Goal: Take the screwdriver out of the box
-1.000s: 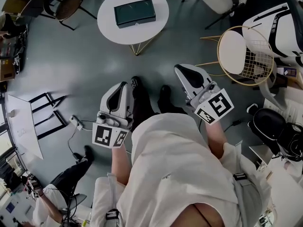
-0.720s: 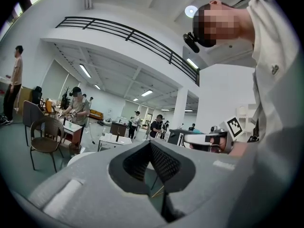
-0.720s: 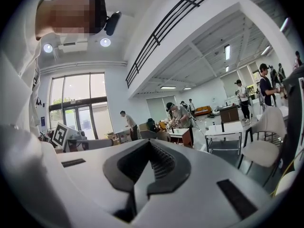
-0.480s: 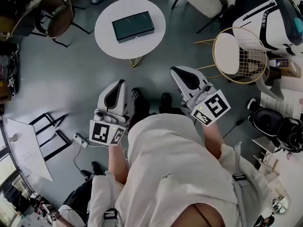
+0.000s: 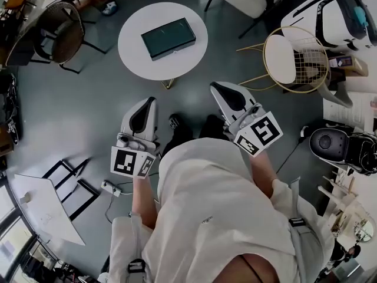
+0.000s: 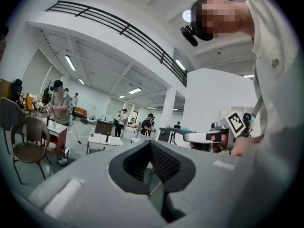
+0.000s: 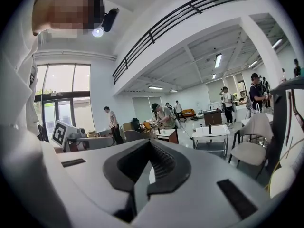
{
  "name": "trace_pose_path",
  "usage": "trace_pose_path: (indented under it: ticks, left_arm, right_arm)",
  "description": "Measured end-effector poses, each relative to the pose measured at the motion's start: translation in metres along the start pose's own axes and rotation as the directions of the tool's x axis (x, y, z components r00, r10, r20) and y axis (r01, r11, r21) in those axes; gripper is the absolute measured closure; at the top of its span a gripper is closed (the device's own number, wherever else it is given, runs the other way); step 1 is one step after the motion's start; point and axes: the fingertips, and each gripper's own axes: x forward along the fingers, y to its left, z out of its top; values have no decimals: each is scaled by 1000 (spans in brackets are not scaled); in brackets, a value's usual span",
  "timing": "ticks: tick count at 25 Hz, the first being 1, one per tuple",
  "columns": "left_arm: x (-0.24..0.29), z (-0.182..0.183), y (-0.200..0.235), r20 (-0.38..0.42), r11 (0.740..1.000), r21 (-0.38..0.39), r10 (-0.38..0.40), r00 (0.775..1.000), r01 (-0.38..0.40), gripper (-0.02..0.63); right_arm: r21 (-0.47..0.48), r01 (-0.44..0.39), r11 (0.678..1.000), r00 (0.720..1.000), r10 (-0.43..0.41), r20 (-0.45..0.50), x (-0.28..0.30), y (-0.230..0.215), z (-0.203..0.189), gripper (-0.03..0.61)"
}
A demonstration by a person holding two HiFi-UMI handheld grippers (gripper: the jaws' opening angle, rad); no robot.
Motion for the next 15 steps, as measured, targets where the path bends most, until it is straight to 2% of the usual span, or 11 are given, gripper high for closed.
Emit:
trace_pose_path:
  ticks: [7,11,15]
  left_arm:
    - [7,-19,11,-60,996,-38,-87,994,85,604]
    - [24,-24,11,-81,992,-60,-117,990,113,604]
    - [41,-22,14,-98,992,-41,-122,988,118,604]
  right_arm:
    - [37,59,998,998,-58,-40,13,11,-20,571]
    - [60,72,996,996,-69,-51,20,0,-22,571]
    - [77,71,995,996,-67,-55,30,-17,-23,571]
